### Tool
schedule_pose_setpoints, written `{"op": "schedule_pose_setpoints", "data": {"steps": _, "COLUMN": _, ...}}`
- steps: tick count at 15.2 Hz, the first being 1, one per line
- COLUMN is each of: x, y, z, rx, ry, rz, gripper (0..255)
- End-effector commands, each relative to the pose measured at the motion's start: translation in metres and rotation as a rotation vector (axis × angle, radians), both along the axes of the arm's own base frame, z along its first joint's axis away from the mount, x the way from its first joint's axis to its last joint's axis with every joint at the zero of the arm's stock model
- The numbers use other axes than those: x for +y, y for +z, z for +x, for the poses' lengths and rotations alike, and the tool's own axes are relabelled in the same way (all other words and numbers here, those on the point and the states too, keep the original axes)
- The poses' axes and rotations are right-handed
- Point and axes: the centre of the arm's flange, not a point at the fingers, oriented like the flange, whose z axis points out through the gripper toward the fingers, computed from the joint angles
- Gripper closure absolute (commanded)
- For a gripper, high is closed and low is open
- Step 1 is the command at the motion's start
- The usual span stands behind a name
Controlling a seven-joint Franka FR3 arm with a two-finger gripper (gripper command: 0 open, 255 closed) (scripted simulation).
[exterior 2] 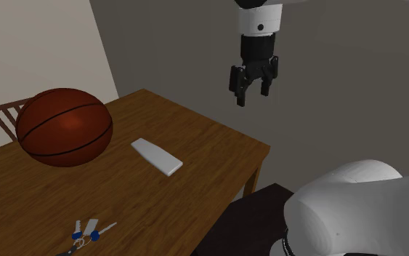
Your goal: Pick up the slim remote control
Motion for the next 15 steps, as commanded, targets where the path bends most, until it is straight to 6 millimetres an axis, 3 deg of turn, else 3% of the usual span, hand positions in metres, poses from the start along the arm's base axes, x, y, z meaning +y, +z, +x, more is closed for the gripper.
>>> {"op": "schedule_pose_setpoints", "data": {"steps": 1, "x": 0.0, "y": 0.0, "z": 0.0, "rx": 0.0, "ry": 0.0, "rz": 0.0, "gripper": 0}}
{"op": "schedule_pose_setpoints", "data": {"steps": 15, "x": 0.139, "y": -0.092, "z": 0.07, "rx": -0.044, "ry": 0.135, "rz": 0.019, "gripper": 0}}
